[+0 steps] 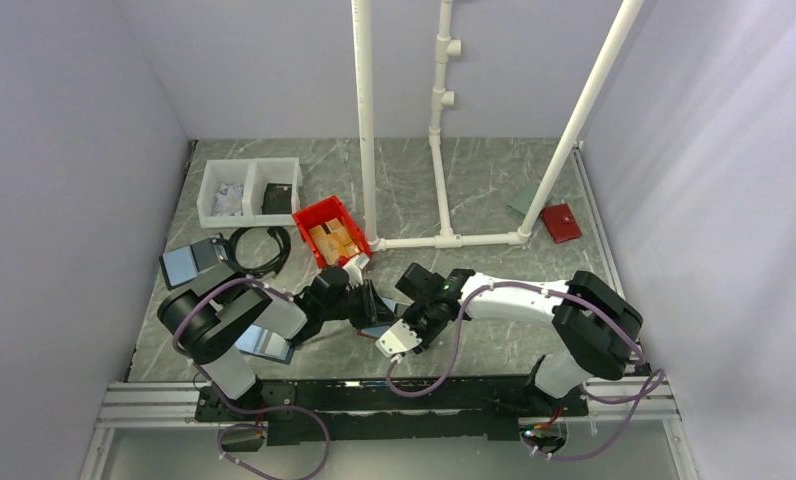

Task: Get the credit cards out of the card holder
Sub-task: Remove the credit card from the card holder, then place the credit card in the storage box.

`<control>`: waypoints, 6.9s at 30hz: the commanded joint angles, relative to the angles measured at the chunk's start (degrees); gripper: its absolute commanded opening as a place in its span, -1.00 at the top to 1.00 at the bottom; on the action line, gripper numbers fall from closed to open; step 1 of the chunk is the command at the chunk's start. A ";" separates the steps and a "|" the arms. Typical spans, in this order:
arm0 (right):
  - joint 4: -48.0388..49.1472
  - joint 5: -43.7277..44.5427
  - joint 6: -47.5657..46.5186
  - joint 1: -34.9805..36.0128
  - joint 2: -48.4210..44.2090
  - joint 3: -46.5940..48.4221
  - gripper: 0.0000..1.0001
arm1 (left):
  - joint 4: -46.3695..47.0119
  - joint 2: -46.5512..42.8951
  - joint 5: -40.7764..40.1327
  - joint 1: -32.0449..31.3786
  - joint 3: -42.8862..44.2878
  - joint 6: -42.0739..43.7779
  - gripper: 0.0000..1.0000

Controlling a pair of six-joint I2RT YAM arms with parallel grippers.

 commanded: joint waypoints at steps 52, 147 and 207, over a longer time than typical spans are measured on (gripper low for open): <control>-5.96 -6.17 0.08 -0.84 7.58 -1.50 0.41 | -23.93 -16.03 0.12 6.65 -2.29 6.79 1.00; -9.68 -50.08 27.43 -28.08 -1.48 12.37 -0.17 | -25.17 -23.58 9.37 -1.27 12.83 23.47 1.00; 9.88 -22.44 29.62 -27.74 -22.77 0.65 1.00 | -20.44 -39.17 -18.23 -1.23 1.60 -30.58 -0.91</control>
